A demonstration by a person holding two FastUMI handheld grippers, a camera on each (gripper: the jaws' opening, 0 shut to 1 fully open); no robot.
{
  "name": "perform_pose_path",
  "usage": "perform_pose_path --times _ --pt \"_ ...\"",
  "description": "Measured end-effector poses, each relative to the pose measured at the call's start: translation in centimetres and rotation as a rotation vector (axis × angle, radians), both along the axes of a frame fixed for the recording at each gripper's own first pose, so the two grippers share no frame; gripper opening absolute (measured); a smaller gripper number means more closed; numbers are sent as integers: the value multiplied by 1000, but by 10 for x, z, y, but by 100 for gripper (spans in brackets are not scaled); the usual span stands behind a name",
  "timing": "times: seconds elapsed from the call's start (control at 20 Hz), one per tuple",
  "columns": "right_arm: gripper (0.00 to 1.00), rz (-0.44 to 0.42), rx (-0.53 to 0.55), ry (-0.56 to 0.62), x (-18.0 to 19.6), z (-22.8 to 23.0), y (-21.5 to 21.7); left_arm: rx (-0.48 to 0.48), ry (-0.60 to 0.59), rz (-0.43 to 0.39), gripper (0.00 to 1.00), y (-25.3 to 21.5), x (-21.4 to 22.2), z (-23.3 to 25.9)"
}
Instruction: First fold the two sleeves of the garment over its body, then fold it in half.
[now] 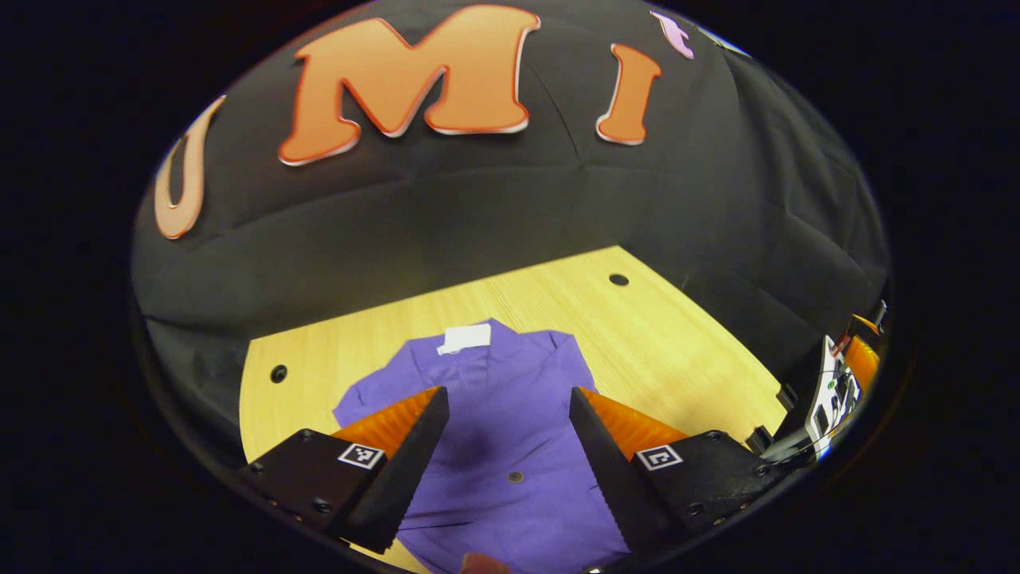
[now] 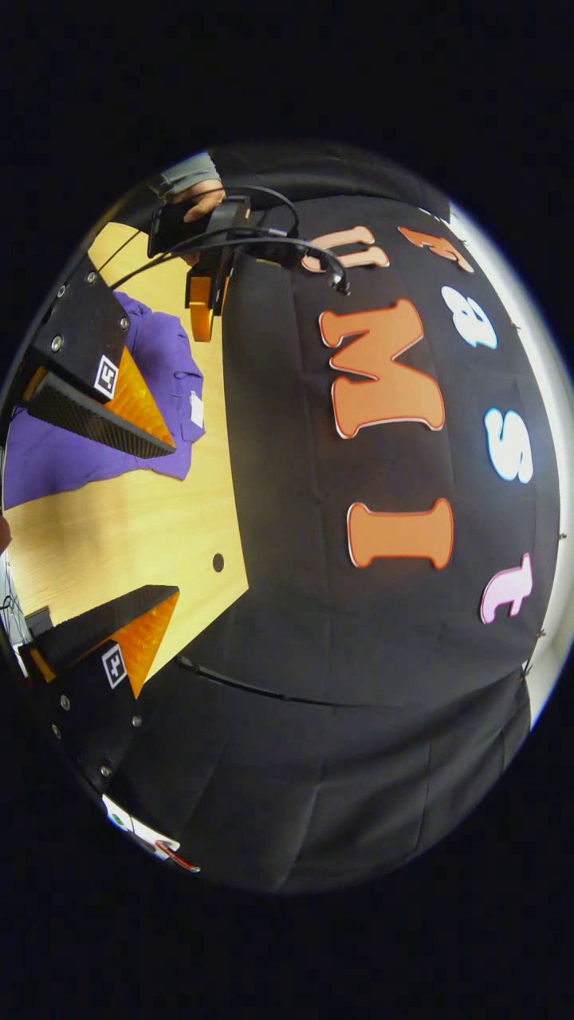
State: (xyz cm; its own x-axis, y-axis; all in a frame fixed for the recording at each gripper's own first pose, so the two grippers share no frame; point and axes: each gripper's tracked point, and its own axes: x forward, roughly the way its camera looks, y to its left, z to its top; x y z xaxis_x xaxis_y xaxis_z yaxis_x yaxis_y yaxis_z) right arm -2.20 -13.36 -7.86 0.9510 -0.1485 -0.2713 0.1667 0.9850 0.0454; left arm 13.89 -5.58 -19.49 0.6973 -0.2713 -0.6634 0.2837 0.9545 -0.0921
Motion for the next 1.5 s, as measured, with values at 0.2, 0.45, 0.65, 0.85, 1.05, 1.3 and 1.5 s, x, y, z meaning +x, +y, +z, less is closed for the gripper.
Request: perform_pose_path --times 0.2,0.45,0.65,0.85,1.05,1.3,1.5 --pt "95 91 -27 -49 20 4 30 3 -232 123 99 44 -23 32" --pt "95 213 -54 -136 35 11 68 13 -354 276 98 98 -71 53" --pt "95 278 -78 -111 35 -8 81 79 -369 355 98 134 -115 54" --pt "95 280 -42 -24 27 -36 78 101 -309 398 98 153 -153 30" --pt "95 267 -26 60 14 -63 72 92 -242 433 98 163 -177 9" --pt "95 272 -10 224 -4 -112 72 120 -51 385 98 158 -208 -45" --pt "96 296 0 372 -22 -159 76 124 140 339 98 155 -235 -100"
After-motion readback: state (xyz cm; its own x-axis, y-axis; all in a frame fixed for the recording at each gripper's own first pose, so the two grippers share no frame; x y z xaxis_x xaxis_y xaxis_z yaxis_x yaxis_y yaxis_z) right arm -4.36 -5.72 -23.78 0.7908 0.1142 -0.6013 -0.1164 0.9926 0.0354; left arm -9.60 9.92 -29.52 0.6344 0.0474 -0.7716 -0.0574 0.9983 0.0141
